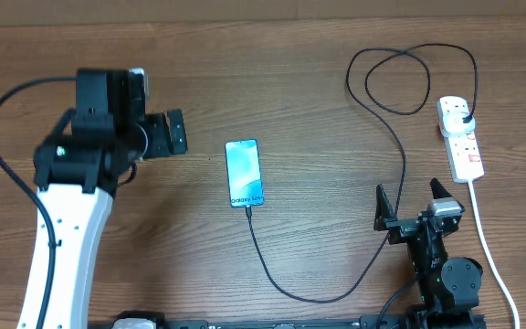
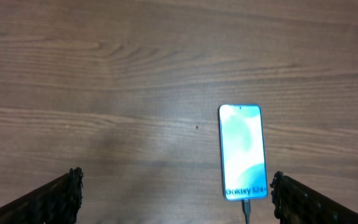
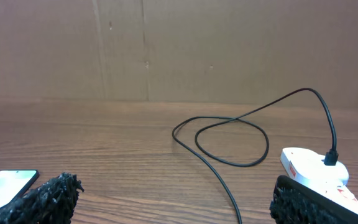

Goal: Plug charger to phone and switch on socket

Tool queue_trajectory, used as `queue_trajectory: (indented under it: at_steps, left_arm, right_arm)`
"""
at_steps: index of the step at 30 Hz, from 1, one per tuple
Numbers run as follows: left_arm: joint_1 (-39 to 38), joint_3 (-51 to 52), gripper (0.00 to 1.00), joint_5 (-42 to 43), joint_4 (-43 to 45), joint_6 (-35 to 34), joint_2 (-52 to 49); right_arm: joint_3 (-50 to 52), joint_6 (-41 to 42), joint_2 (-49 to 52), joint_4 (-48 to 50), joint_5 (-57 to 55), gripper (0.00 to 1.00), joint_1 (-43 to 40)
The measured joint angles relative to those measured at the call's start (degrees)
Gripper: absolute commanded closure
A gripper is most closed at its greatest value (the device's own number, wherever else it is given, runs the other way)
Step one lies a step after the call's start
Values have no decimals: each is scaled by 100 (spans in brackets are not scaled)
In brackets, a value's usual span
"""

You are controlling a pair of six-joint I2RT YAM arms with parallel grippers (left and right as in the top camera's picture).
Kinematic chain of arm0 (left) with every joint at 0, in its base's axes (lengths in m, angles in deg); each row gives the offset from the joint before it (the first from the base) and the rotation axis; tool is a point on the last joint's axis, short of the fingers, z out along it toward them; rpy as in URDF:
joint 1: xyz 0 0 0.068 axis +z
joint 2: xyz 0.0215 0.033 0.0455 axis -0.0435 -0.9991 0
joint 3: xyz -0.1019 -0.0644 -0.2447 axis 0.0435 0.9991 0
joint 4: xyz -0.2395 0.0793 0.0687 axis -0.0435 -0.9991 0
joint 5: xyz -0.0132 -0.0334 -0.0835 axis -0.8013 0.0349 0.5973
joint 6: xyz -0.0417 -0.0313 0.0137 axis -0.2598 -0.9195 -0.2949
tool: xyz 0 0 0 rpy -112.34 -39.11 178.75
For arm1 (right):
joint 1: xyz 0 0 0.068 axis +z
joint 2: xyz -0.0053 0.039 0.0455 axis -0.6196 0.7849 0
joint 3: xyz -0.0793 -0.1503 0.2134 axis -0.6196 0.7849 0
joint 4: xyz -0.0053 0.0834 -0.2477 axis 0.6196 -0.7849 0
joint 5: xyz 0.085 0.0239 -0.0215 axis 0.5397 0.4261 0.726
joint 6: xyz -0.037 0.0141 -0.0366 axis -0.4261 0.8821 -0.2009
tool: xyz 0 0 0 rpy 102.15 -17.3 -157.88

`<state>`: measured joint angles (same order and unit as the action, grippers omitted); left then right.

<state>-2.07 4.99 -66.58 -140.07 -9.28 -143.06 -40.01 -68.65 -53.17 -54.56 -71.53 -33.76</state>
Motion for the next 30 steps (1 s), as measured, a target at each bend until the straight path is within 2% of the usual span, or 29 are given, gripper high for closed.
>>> queue_trajectory:
  at_steps: [3,8,15,24,30]
  left_arm:
    - [0,697,0,0,321,0,332]
    - [0,1567,0,-4,358,0,929]
    - [0,2267,0,-205,605,57,2079]
    - [0,3713,0,-251,2273,448,3163]
    - [0,4789,0,-66,3700,697,3954]
  right_arm:
    - [0,-2,0,-4,-2,0,0]
    - [0,-2,-4,0,-2,0,0]
    - [0,-2,-4,-7,-2,0,0]
    - [0,-4,-4,-4,-2,0,0]
    - [0,-2,-4,-7,-2,0,0]
